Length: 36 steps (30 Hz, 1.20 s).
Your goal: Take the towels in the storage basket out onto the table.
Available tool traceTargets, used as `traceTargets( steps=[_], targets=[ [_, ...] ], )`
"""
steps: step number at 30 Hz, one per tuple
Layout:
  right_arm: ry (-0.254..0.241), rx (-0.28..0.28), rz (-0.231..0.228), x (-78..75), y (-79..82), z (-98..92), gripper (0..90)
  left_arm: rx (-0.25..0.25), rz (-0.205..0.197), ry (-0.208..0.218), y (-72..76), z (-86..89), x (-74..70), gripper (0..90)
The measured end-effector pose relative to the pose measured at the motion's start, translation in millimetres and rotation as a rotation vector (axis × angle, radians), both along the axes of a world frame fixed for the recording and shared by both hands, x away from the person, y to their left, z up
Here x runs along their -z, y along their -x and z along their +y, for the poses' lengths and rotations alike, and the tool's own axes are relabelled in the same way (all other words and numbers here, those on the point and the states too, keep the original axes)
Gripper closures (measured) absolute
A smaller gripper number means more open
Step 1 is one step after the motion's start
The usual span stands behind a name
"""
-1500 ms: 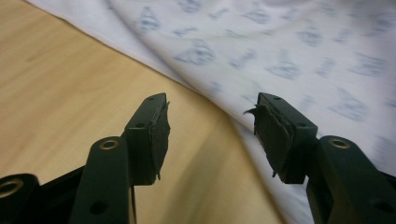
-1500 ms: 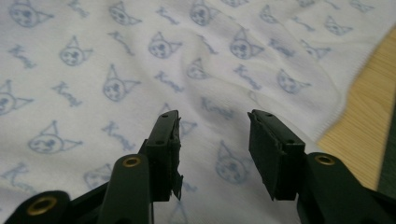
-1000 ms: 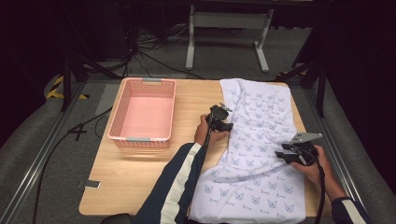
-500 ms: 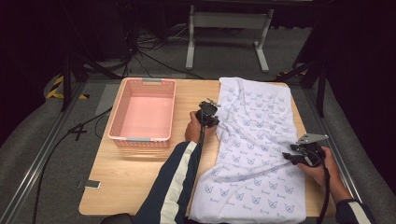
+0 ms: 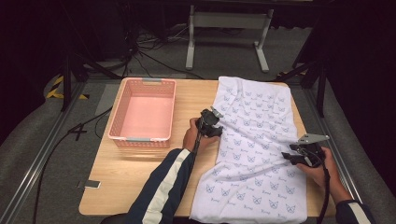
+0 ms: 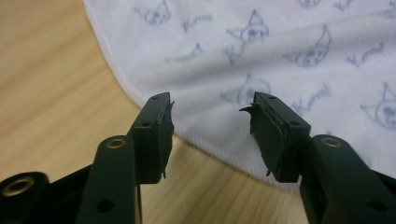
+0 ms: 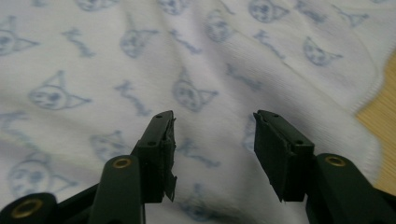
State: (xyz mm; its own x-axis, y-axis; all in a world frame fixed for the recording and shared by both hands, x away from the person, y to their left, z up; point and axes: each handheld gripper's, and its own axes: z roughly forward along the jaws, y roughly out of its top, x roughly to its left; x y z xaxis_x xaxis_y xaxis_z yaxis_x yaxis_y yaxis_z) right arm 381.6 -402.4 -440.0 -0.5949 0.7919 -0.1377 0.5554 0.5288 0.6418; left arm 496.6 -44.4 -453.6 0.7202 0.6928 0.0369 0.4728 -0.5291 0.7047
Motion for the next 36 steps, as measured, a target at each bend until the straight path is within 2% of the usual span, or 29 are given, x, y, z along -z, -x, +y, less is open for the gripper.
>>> traceTargets(
  steps=[1, 3, 4, 5, 6, 7, 8, 9, 11, 12, 13, 15, 17, 19, 21, 22, 24, 25, 26, 27, 29, 30, 31, 32, 33, 35, 36],
  targets=[
    [-0.022, -0.023, 0.009, -0.3, 1.8, 4.0, 47.7, -0.027, 0.016, 0.009, -1.7, 6.2, 6.0, 51.9],
    [-0.006, -0.034, 0.014, 0.2, 3.0, 9.5, 47.5, -0.047, 0.031, 0.042, -5.7, 11.5, 10.6, 52.4],
    [0.007, -0.035, 0.016, 1.5, 2.8, 11.2, 47.6, -0.064, 0.016, 0.046, -7.7, 12.6, 11.6, 52.4],
    [0.035, -0.025, 0.019, 4.0, 1.2, 10.9, 47.1, -0.084, -0.005, 0.015, -8.2, 12.3, 10.6, 53.5],
    [0.026, -0.014, 0.022, 5.2, 0.0, 8.2, 46.8, -0.098, -0.034, -0.008, -10.2, 12.3, 10.6, 54.7],
    [0.026, -0.014, 0.022, 5.2, 0.0, 8.2, 46.8, -0.098, -0.034, -0.008, -10.2, 12.3, 10.6, 54.6],
    [0.024, 0.025, 0.018, 4.8, -2.8, 1.0, 46.8, -0.129, -0.033, 0.002, -18.0, 15.6, 11.0, 54.6],
    [0.044, 0.048, 0.007, 4.5, -3.9, -2.6, 47.0, -0.142, -0.031, 0.004, -20.9, 16.8, 11.0, 54.6],
    [0.052, 0.077, 0.000, 4.1, -5.3, -9.2, 47.1, -0.154, -0.037, -0.011, -26.7, 18.3, 10.3, 54.6],
    [0.045, 0.087, -0.001, 4.4, -5.9, -11.6, 47.1, -0.157, -0.047, -0.019, -29.9, 17.7, 10.3, 54.6],
    [0.040, 0.098, -0.004, 4.7, -6.6, -15.0, 47.3, -0.169, -0.051, -0.009, -31.5, 16.0, 11.2, 54.6],
    [0.053, 0.113, -0.016, 4.7, -7.4, -16.0, 47.3, -0.183, -0.047, -0.013, -34.1, 14.4, 10.5, 54.5],
    [0.066, 0.117, -0.025, 4.6, -7.7, -14.2, 47.4, -0.168, -0.039, 0.002, -33.0, 11.4, 10.0, 52.5],
    [0.093, 0.119, -0.038, 4.3, -7.9, -10.8, 47.6, -0.117, -0.035, 0.019, -22.5, 10.0, 5.9, 48.7],
    [0.103, 0.120, -0.042, 4.3, -7.6, -10.4, 47.7, -0.103, -0.039, 0.026, -17.2, 9.2, 3.9, 47.7],
    [0.093, 0.127, -0.039, 4.4, -7.4, -10.6, 47.7, -0.040, -0.040, 0.035, -0.9, 10.8, -3.9, 47.4],
    [0.089, 0.132, -0.033, 4.1, -7.6, -11.7, 47.3, 0.003, -0.035, 0.028, 17.4, 13.2, -9.2, 46.7],
    [0.094, 0.133, -0.033, 3.8, -7.2, -11.7, 47.3, 0.003, -0.035, 0.028, 17.4, 13.2, -9.2, 46.9],
    [0.104, 0.130, -0.032, 3.6, -6.3, -11.7, 47.1, 0.053, -0.031, 0.017, 38.3, 18.6, -12.6, 46.9],
    [0.105, 0.133, -0.035, 3.7, -5.7, -11.4, 47.0, 0.080, -0.023, 0.013, 51.9, 24.0, -14.0, 47.3],
    [0.101, 0.134, -0.032, 3.4, -4.1, -11.1, 46.1, 0.106, -0.009, 0.023, 70.4, 32.6, -13.5, 47.7],
    [0.099, 0.132, -0.031, 3.2, -3.7, -11.0, 45.5, 0.118, 0.011, 0.028, 82.7, 39.1, -12.2, 47.8],
    [0.099, 0.132, -0.031, 3.2, -3.7, -11.0, 45.5, 0.118, 0.011, 0.028, 82.7, 39.1, -12.2, 48.4],
    [0.086, 0.121, -0.031, 3.2, -3.4, -11.8, 45.7, 0.136, 0.032, 0.040, 94.6, 44.3, -10.1, 48.4],
    [0.065, 0.119, -0.025, 2.5, -2.8, -12.3, 45.4, 0.147, 0.032, 0.033, 101.6, 46.6, -8.5, 48.8],
    [0.067, 0.105, -0.039, 1.2, -0.4, -11.8, 45.3, 0.201, 0.041, 0.031, 118.9, 50.9, -3.8, 48.6],
    [0.051, 0.087, -0.041, -0.3, 1.7, -11.6, 46.5, 0.216, 0.041, 0.014, 125.9, 50.8, -1.3, 49.7]
  ],
)
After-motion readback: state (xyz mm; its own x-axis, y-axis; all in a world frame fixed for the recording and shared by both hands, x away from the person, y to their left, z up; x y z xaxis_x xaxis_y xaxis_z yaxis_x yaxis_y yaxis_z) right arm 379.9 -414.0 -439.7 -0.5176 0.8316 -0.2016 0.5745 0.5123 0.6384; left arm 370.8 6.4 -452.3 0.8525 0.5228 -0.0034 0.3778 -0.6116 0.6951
